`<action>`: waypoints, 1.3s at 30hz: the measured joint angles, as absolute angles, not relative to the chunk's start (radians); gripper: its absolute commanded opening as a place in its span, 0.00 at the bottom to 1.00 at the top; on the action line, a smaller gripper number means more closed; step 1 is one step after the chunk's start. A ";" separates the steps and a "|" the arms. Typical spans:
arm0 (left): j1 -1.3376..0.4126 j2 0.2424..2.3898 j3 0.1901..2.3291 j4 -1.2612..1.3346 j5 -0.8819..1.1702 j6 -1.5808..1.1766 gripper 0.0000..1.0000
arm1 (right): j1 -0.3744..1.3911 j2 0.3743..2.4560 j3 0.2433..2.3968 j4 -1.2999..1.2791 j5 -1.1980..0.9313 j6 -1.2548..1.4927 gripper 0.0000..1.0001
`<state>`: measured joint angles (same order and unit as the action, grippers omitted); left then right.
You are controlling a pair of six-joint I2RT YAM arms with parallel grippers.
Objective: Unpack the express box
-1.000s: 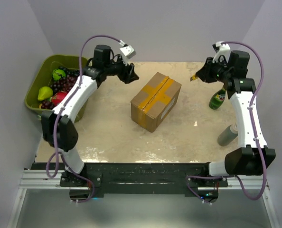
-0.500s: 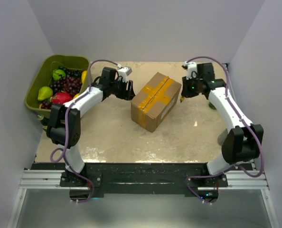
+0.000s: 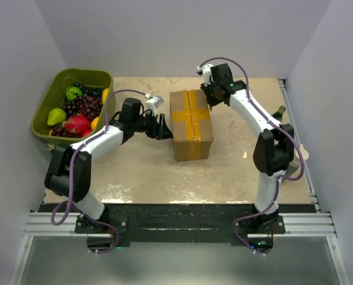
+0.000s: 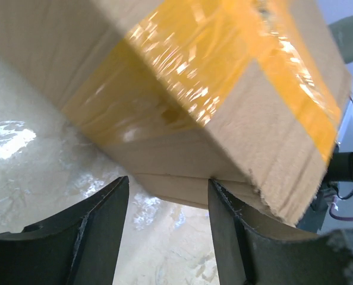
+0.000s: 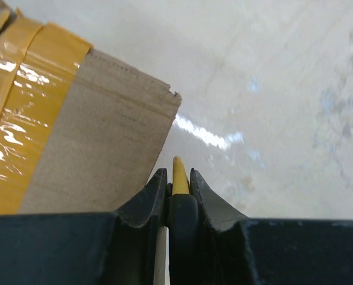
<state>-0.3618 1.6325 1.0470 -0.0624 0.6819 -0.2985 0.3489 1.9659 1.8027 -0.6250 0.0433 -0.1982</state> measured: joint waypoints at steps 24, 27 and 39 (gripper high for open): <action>-0.250 1.592 1.514 -0.426 0.965 0.073 0.62 | 0.444 2.178 2.164 -0.530 -0.070 -0.197 0.00; -0.201 1.605 1.558 -0.363 0.814 0.068 0.63 | 0.369 2.020 2.031 -0.536 -0.061 -0.191 0.00; -0.199 1.899 1.605 -0.277 0.253 0.003 0.62 | 0.309 1.463 1.351 -0.630 -0.056 -0.133 0.00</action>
<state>-0.1986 1.8992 1.6054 -0.2771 0.2531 0.0029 0.3088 1.4628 1.3506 -0.6296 -0.0559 -0.1326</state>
